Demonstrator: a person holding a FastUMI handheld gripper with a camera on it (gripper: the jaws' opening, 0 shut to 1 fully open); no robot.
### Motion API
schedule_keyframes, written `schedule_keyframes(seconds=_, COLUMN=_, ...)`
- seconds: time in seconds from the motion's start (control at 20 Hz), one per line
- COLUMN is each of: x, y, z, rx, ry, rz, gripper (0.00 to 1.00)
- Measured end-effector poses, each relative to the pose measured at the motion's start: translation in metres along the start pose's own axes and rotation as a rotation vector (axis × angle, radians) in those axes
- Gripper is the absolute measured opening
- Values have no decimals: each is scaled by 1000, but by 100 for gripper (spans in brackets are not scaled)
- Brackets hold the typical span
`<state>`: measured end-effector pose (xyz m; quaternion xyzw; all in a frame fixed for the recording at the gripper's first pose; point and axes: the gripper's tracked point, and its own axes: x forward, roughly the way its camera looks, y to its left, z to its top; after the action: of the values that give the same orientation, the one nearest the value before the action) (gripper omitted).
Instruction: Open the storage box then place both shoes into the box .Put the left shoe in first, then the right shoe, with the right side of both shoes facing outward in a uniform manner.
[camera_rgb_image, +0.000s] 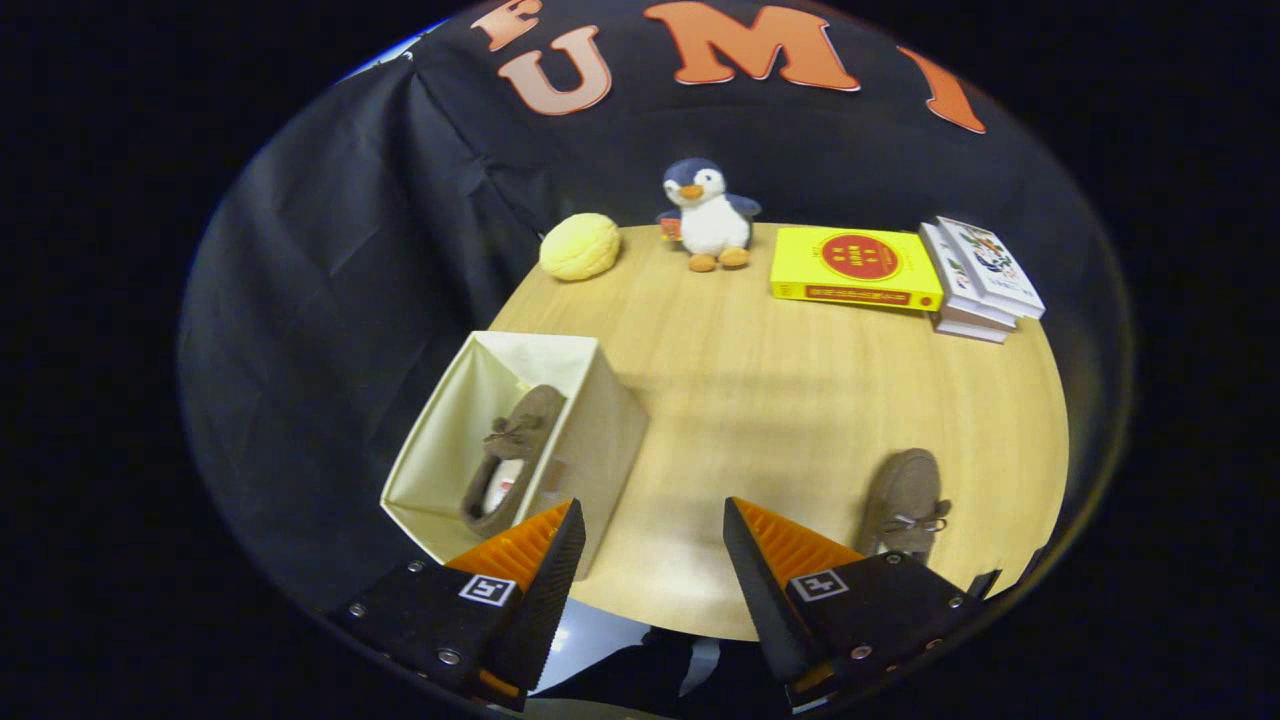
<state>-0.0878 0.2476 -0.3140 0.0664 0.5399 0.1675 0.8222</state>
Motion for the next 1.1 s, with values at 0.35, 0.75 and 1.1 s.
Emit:
schedule_keyframes(seconds=0.35, x=7, y=-136, z=-69, rx=118, ry=25, rz=-170, gripper=87)
schedule_keyframes(seconds=0.75, x=33, y=-219, z=-109, rx=162, ry=68, rz=-251, gripper=86)
schedule_keyframes(seconds=1.1, x=71, y=-254, z=-101, rx=102, ry=-3, rz=-358, gripper=79)
